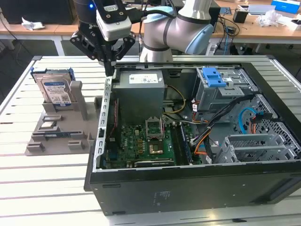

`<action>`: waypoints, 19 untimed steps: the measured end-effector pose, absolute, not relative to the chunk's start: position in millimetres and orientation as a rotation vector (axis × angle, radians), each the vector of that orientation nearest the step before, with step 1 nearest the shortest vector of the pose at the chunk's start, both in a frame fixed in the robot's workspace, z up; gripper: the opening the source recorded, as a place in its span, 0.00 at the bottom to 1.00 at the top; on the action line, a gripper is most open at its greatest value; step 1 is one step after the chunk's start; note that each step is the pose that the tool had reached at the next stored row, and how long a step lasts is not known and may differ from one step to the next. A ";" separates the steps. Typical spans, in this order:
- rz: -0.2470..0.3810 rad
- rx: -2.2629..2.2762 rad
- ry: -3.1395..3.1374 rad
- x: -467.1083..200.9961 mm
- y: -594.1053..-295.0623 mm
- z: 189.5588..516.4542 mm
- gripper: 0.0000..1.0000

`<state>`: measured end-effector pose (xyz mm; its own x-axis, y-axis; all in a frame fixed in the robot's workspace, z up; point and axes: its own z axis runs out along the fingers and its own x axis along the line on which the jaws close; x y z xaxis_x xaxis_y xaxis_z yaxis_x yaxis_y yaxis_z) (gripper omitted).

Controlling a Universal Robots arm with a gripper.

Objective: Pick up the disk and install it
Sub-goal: 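Reach for the disk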

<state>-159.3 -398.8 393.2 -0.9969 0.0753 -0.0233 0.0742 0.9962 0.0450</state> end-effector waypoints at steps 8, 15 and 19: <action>0.069 0.117 3.114 -176.8 -398.8 393.2 0.11; 0.069 0.117 3.114 -189.8 -398.9 393.2 0.11; 0.069 0.117 3.114 -198.9 -398.8 393.2 0.11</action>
<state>-198.9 -398.8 393.2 -0.9969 0.0753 -0.0233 0.0742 0.9962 0.0450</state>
